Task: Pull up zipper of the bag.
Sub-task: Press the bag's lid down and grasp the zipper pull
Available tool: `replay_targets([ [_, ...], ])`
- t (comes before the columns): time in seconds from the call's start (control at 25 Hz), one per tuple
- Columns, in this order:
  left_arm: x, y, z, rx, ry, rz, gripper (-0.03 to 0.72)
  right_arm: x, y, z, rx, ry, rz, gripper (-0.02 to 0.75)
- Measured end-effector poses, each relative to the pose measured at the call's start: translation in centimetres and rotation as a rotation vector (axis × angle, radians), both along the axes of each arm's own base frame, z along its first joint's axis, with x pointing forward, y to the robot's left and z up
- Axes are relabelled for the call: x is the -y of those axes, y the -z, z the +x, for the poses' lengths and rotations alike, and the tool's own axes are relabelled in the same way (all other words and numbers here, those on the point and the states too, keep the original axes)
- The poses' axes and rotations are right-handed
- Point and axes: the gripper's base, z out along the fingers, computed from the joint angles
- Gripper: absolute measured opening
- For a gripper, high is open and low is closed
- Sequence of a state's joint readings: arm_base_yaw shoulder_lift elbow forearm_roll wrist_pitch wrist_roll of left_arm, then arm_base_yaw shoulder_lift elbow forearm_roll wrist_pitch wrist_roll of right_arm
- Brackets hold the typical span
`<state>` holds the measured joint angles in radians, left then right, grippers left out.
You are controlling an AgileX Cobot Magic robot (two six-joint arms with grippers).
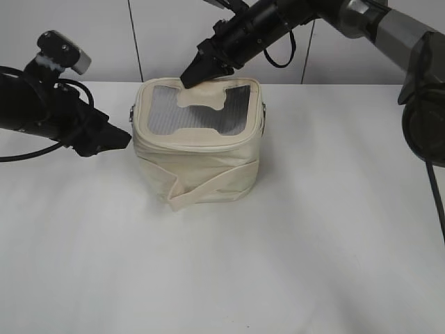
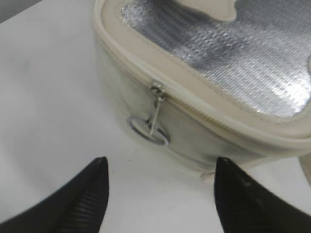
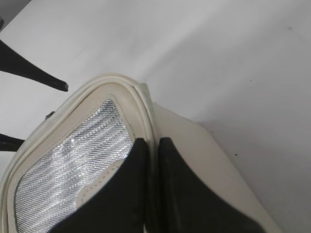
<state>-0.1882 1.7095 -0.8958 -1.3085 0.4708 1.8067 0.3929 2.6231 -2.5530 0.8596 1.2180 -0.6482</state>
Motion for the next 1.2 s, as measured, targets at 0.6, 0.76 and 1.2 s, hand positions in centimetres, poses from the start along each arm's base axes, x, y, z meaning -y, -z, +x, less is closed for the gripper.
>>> replay_targets([
  [0.6,0.3,1.6,3.1,0.012,-0.005,0.001,0.522,0.0,0.0,0.0,0.001,0.000,-0.001,0.040],
  [0.76,0.3,2.7,3.7,0.008,-0.057,-0.026,0.513,0.0,0.0,0.0,0.001,0.000,-0.001,0.040],
  [1.2,0.2,2.7,4.3,0.001,-0.173,-0.115,0.507,0.1,0.0,0.0,0.001,0.001,-0.002,0.040],
])
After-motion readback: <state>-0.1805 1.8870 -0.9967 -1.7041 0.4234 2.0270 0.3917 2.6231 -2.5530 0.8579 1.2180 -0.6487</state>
